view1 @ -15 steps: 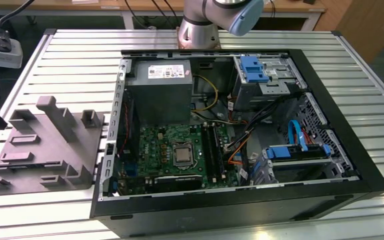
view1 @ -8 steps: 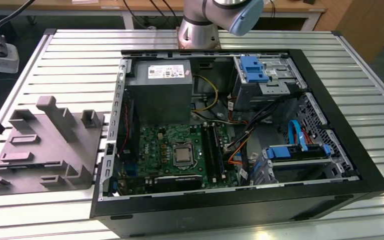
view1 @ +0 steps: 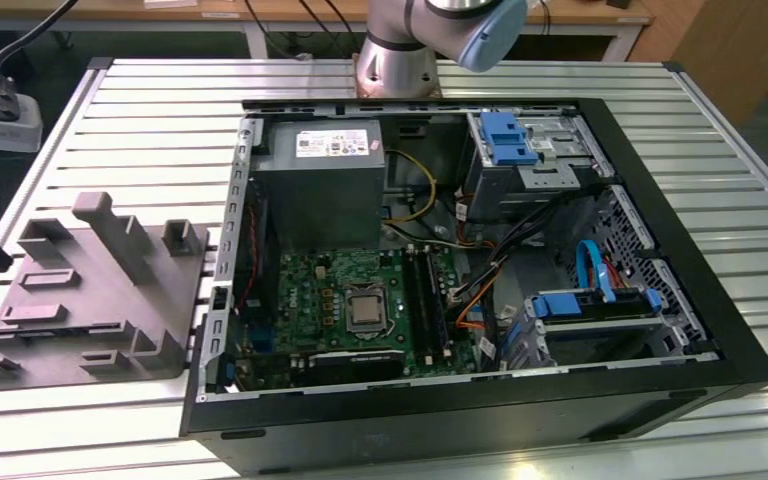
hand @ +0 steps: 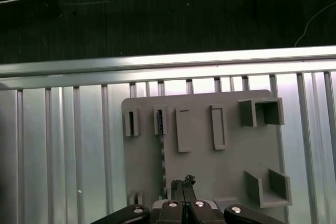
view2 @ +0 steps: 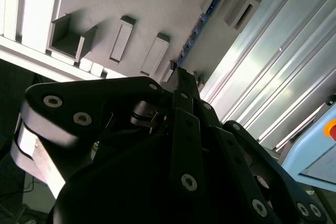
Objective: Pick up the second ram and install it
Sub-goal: 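Pick up the second ram and move it above second insertion slot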
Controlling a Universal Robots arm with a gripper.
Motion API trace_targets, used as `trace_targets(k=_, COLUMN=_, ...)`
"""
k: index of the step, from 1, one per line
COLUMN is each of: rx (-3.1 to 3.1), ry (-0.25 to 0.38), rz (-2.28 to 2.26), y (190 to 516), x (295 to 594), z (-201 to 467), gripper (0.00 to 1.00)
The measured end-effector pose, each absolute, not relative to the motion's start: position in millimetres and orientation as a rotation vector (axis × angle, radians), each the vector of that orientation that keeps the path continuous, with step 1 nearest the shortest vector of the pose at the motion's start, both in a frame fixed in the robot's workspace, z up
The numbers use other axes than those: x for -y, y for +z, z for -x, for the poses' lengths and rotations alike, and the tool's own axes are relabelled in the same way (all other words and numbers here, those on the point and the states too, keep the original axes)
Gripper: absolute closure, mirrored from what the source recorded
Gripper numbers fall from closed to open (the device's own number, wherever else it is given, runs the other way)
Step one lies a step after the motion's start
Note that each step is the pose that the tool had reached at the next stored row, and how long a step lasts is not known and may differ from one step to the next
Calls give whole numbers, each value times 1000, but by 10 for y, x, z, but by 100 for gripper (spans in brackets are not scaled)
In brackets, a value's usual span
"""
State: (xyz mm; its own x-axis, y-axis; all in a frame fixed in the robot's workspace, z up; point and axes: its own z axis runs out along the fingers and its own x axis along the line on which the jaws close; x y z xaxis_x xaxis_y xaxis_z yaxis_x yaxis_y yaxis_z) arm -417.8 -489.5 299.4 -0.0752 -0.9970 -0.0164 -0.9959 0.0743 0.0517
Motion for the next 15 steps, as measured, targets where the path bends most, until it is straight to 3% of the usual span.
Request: trace_targets(k=15, rx=2285, ry=-77, rz=-2121, y=2836, x=4906, z=4179, gripper=90)
